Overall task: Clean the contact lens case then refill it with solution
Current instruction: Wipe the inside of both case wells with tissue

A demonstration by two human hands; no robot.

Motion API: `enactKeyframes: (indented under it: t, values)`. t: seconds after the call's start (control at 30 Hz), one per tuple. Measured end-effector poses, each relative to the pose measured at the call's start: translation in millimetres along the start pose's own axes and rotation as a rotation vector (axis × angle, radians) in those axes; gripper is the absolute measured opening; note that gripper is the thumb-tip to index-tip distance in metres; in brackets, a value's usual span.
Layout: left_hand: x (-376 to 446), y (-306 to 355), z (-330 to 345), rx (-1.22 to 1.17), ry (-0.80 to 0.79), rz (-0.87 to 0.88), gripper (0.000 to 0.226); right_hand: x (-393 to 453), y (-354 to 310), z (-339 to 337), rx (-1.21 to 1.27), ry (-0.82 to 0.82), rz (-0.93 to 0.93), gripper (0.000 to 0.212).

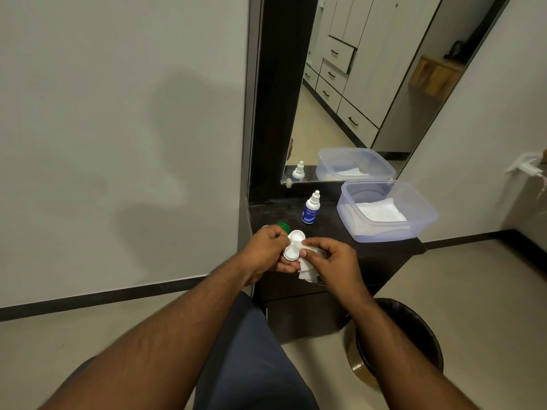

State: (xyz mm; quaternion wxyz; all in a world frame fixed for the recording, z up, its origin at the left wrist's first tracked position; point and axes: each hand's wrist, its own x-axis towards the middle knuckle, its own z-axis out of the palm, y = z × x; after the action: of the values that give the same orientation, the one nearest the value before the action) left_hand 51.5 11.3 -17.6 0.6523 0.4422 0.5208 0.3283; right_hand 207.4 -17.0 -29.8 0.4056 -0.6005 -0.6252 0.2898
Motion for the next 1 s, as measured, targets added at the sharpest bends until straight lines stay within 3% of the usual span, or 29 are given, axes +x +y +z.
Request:
enactKeyframes:
  t: [0.13, 0.3, 0.47, 0.6, 0.73, 0.83, 0.9, 1.0]
  values:
    - [1.0, -1.2, -1.0, -0.028, -0.008, -0.011, 0.02, -1.6, -1.1, -0.2, -0.008, 0.016, -0.059, 0.018]
    - [3.7, -2.7, -1.5, -0.042, -0.016, -0.024, 0.017, 7.8, -7.1, -8.3, -0.225, 0.072, -0.254, 0.016]
    - [4.2, -2.7, -1.2, 0.025, -0.031, -0.003, 0.016, 21.9, -13.4, -17.8, -0.636, -0.199, -0.517, 0.02]
    - [5.4, -4.2, -0.4, 0.096, -0.051, -0.001, 0.015, 27.4, -18.3, -26.6, -0.682, -0.27, -0.6, 0.027]
    - [7.0, -5.7, -0.4, 0.093, -0.05, 0.007, 0.015, 20.6, -24.6, -33.7, -0.392, -0.145, -0.435, 0.014]
    - [7.6, -5.8, -0.2, 0.091, -0.051, 0.009, 0.016, 17.6, -32.2, -37.5, 0.15, -0.038, -0.094, 0.009]
    - [8.0, -5.3, -0.3, 0.093, -0.049, 0.007, 0.015, 18.4, -32.9, -36.1, 0.476, -0.102, 0.151, 0.011]
    - [7.0, -4.6, -1.1, 0.089, -0.069, 0.012, 0.019, 18.3, -28.6, -24.8, 0.461, -0.208, 0.262, 0.012]
